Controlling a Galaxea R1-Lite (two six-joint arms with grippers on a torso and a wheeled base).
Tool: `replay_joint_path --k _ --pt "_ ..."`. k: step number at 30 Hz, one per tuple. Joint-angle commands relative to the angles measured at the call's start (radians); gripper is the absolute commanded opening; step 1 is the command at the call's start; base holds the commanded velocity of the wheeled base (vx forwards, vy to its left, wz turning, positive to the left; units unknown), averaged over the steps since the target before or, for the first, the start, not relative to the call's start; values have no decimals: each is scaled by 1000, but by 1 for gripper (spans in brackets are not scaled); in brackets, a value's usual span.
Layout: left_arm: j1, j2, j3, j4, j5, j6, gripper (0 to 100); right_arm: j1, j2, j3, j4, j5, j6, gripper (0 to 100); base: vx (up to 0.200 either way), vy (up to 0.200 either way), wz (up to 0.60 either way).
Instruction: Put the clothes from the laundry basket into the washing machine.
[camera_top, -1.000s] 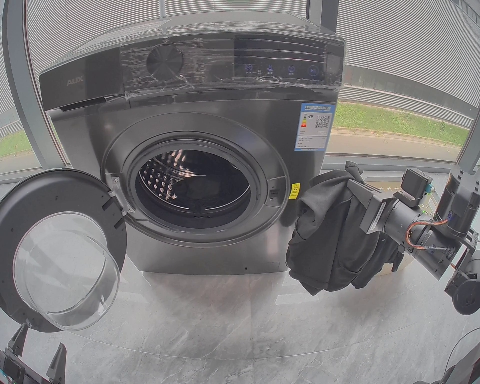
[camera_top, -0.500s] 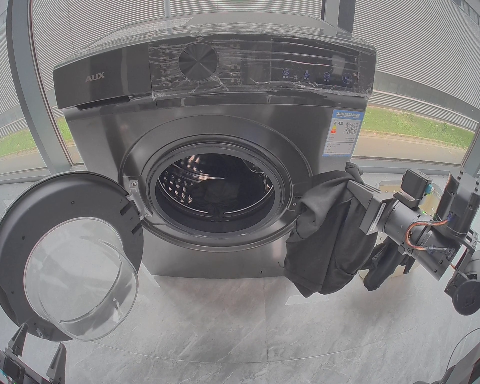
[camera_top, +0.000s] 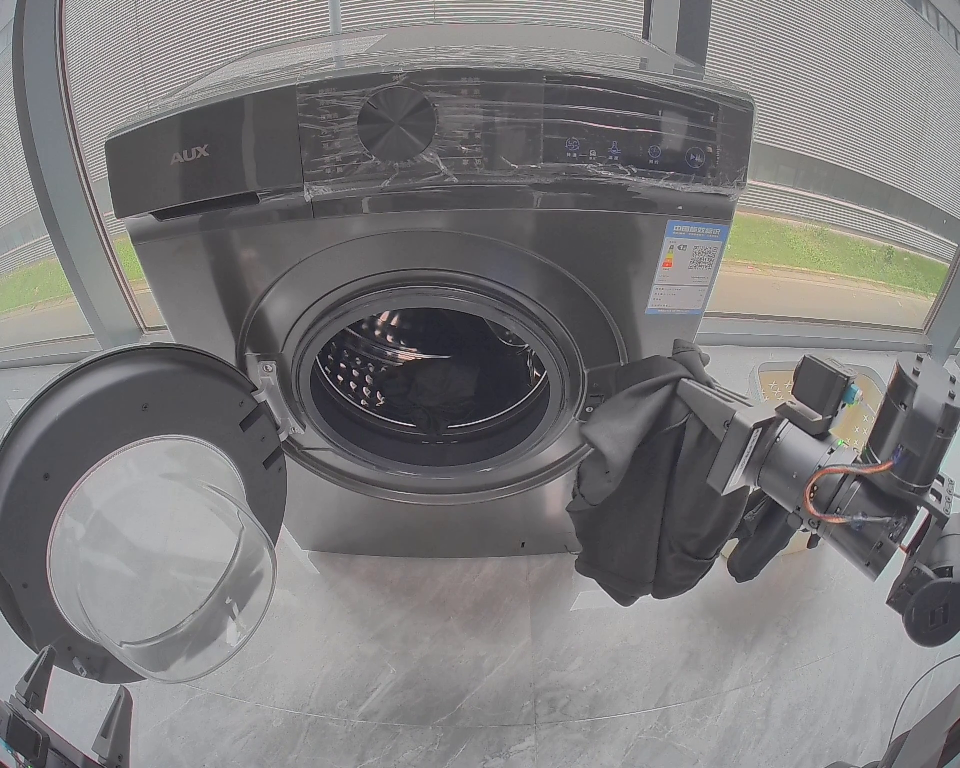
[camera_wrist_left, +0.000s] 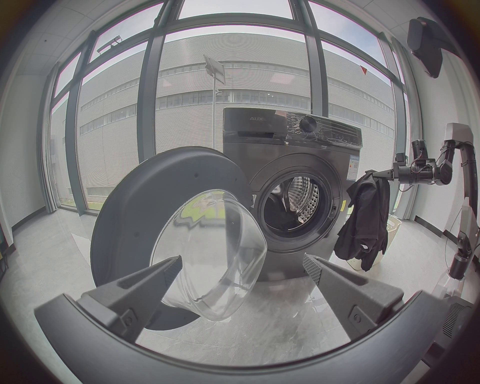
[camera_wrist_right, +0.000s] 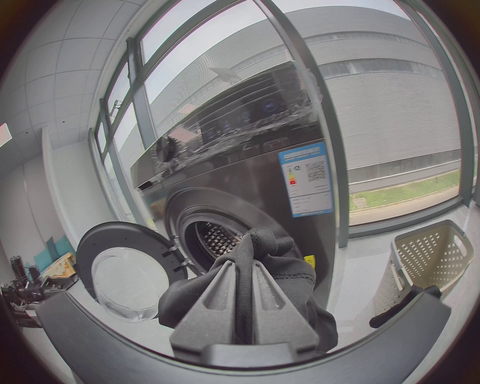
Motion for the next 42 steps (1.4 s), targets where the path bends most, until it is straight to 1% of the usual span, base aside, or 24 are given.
replay_joint_path --k 1,6,10,12,13,15,18,20,22,23,24,25,26,27,30,31,33,34,36,37,39,42 --pt "0 -12 16 -4 2 10 100 31 -10 17 -3 2 5 0 0 0 0" --pt "2 -14 16 -4 4 14 100 39 -9 31 -6 10 24 0 0 0 0" --pt "3 -14 16 -4 9 19 100 42 -10 77 -34 8 10 0 0 0 0" --pt "2 -14 16 -4 9 10 100 46 -6 100 -41 8 7 0 0 0 0" --pt "2 -14 16 -4 9 10 100 49 -1 106 -43 8 5 0 0 0 0" --pt "2 -14 16 -4 2 16 100 63 4 106 -43 8 5 0 0 0 0" --pt "3 -11 16 -3 1 10 100 97 27 94 -44 2 10 0 0 0 0" --pt "2 -17 16 -4 -1 14 100 98 33 88 -46 1 11 0 0 0 0" --pt "3 -15 16 -7 1 27 100 103 60 59 -67 -1 11 0 0 0 0" --pt "3 -15 7 -18 -1 24 100 106 73 48 -83 -3 10 0 0 0 0" --pt "3 -12 -15 -33 -2 14 100 108 82 40 -98 -4 11 0 0 0 0" --pt "3 -12 -15 -33 -2 14 100 108 82 40 -98 -4 11 0 0 0 0" --pt "2 9 -81 -56 -11 17 100 108 93 28 -120 1 14 0 0 0 0" --pt "-12 72 -166 -58 -56 19 100 108 108 7 -144 5 18 0 0 0 0" --pt "-49 170 -202 -47 -166 14 100 112 140 -48 -158 16 28 0 0 0 0" --pt "-51 175 -202 -47 -171 14 100 112 142 -52 -158 16 30 0 0 0 0" --pt "-60 298 -196 -56 -232 11 100 143 162 -91 -156 24 62 0 0 0 0" --pt "-60 339 -199 -56 -248 10 100 152 165 -101 -156 30 71 0 0 0 0" --pt "-61 410 -200 -70 -286 11 100 160 166 -110 -156 56 83 0 0 0 0" --pt "-63 453 -200 -87 -315 13 100 160 168 -111 -158 70 85 0 0 0 0" --pt "-66 546 -192 -142 -367 25 100 158 183 -119 -158 77 85 0 0 0 0" --pt "-81 703 -177 -256 -415 33 100 154 217 -141 -161 68 85 0 0 0 0"
